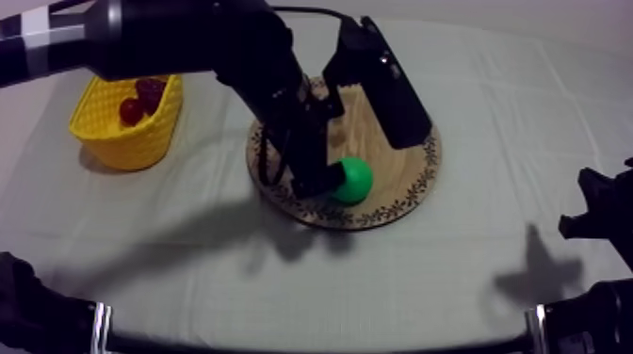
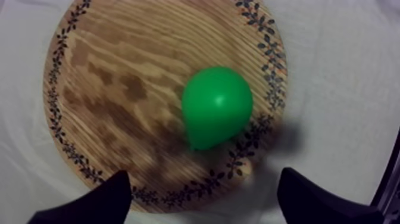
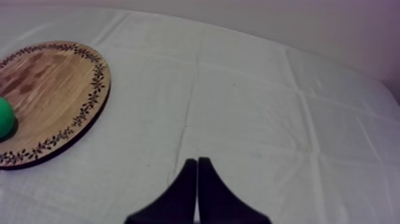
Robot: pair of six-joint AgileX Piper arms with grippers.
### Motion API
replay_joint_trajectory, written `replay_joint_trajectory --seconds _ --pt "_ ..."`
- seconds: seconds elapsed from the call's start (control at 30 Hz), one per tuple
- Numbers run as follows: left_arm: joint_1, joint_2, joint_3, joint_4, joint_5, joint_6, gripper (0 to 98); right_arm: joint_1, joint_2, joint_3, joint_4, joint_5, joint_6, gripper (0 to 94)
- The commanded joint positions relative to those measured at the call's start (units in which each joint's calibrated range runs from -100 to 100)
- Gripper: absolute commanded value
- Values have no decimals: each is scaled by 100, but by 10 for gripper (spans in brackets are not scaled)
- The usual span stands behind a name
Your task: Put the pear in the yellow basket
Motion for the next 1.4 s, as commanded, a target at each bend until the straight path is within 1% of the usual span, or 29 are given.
replay_joint_trajectory --seconds 0.0,0.23,0.5,0.73,1.0,1.27,1.37 --pt "8 95 -18 15 -2 -12 913 0 -5 5 2 -1 14 5" --pt "54 605 -138 85 -137 -51 893 0 -5 5 2 -1 14 5" --pt "106 1308 -683 173 -198 -150 856 4 -5 5 2 -1 14 5" --pt "117 1759 -1123 225 -111 -190 829 8 -5 5 2 -1 13 5" --pt "103 2102 -1522 235 226 -210 799 8 -5 5 2 -1 14 5" --pt "70 2285 -1747 277 411 -275 692 8 -5 5 2 -1 14 5" --pt "72 2315 -1769 272 441 -296 627 8 -5 5 2 -1 14 5"
